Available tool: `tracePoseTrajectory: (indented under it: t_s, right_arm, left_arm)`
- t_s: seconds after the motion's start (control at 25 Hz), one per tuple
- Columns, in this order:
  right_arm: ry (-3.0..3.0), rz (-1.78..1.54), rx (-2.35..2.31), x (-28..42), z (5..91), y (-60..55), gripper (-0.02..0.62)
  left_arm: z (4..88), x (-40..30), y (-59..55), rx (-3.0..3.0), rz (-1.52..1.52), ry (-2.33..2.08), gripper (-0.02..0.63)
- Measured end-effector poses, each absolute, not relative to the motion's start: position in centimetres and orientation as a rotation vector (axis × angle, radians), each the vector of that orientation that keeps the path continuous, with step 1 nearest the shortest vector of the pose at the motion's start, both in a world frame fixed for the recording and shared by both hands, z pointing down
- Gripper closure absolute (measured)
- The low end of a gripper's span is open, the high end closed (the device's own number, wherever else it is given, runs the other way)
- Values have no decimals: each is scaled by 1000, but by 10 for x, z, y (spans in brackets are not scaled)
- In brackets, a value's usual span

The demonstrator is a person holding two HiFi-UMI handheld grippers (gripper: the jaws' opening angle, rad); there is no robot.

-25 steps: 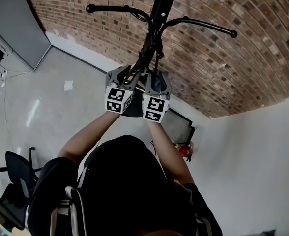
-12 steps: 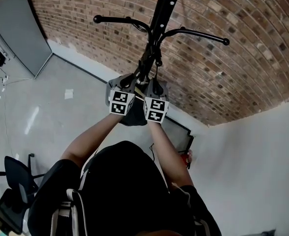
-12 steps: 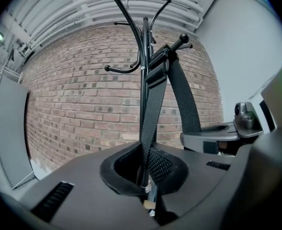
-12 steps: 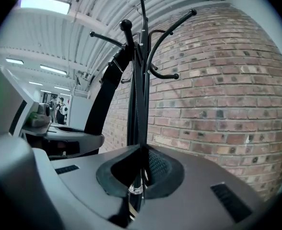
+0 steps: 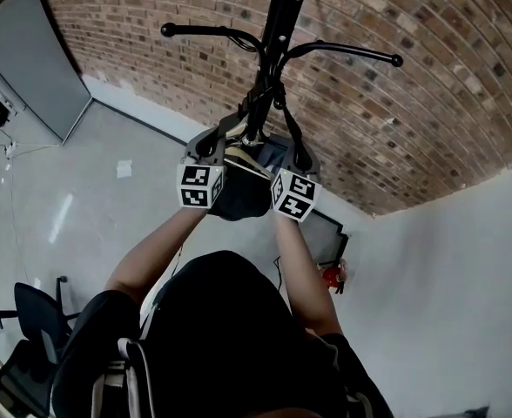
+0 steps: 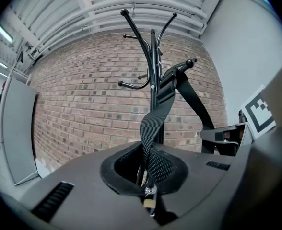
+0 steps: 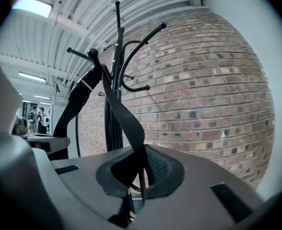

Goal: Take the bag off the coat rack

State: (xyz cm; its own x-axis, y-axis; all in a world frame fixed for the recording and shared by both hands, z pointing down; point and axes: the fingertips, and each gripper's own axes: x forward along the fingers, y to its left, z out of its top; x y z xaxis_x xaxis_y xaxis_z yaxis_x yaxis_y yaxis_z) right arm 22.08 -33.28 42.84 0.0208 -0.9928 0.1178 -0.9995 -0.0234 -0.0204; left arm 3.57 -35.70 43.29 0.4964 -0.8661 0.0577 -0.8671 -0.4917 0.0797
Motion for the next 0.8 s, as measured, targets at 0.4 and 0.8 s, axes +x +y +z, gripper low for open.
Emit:
tracePoseTrajectory:
  t_s: [0.4, 0.8]
  right_arm:
    - [-2192, 123, 2413, 281, 368, -306, 575]
    - [-2266, 65, 2504, 298, 312, -281, 575]
  left_arm:
    - [367, -12, -346, 2602, -174, -1601, 586]
    - [315, -36, -329, 2564, -361, -1575, 586]
